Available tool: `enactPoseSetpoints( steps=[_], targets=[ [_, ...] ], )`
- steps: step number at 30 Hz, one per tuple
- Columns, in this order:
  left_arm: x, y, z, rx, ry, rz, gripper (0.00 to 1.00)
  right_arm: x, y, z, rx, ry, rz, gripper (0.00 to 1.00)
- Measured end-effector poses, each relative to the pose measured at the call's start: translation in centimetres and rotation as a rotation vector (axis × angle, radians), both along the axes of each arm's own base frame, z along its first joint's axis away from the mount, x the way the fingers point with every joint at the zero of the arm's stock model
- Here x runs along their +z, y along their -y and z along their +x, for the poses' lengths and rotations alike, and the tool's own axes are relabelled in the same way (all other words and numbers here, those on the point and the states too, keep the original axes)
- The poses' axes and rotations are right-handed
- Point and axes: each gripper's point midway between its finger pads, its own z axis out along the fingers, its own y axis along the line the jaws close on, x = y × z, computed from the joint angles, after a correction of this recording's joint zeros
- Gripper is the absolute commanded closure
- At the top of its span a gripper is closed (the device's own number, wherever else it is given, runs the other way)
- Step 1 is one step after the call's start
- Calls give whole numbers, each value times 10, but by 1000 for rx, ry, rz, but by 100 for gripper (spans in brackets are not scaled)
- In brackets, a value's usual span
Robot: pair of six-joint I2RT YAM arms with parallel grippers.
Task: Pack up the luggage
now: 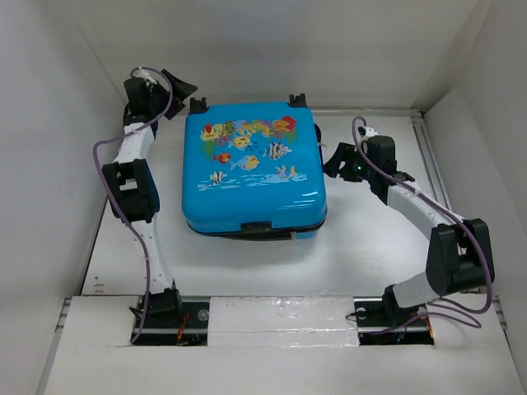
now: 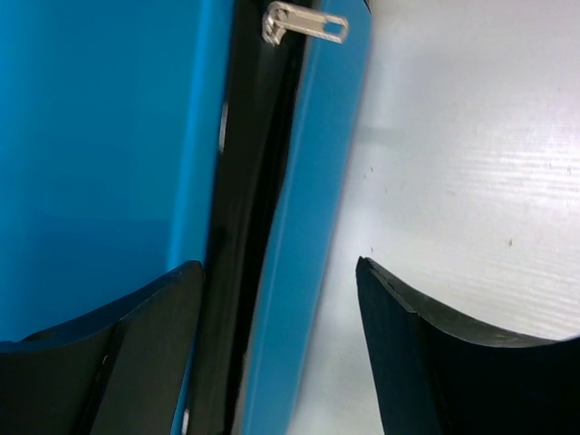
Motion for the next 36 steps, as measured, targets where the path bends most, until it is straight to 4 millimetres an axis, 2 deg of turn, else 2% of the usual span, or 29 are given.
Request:
enactPoseSetpoints(
  steps=[2,5,12,14,16,17,20,21,25,27,29,34,35,36],
  targets=[
    [-23,14,1,-88,-35,-24,0,-7,1,-4,3,-16,1,24],
    [-44,29,-1,-181,-62,-65,0,-13,2,-10,2,-19,15,24],
    [-39,46,-14,-286,12,-186,0,-14,1,-31,12,7,76,24],
    [-42,44,-22,-283,16,-236,5,-13,0,-39,15,16,90,24],
    [-41,42,-28,-265,28,-292,15,-11,0,-51,17,20,101,24],
    [-39,41,-31,-257,39,-318,28,-9,-1,-59,22,28,105,24],
    [-30,42,-38,-243,48,-402,53,4,-5,-76,37,60,112,22],
    [-27,41,-40,-234,50,-421,71,11,-9,-81,48,81,112,22],
    [-13,33,-49,-214,48,-478,98,27,-14,-94,73,138,108,22],
    [-4,25,-50,-201,79,-474,100,22,-14,-97,75,128,102,22],
    [13,33,-57,-231,110,-465,100,14,-15,-100,85,103,95,22],
    [82,65,-81,-326,240,-407,100,3,-22,-106,124,62,88,21],
    [94,71,-84,-345,267,-382,91,2,-21,-106,124,62,85,21],
    [105,74,-86,-356,291,-356,77,2,-21,-106,124,63,85,19]
  ],
)
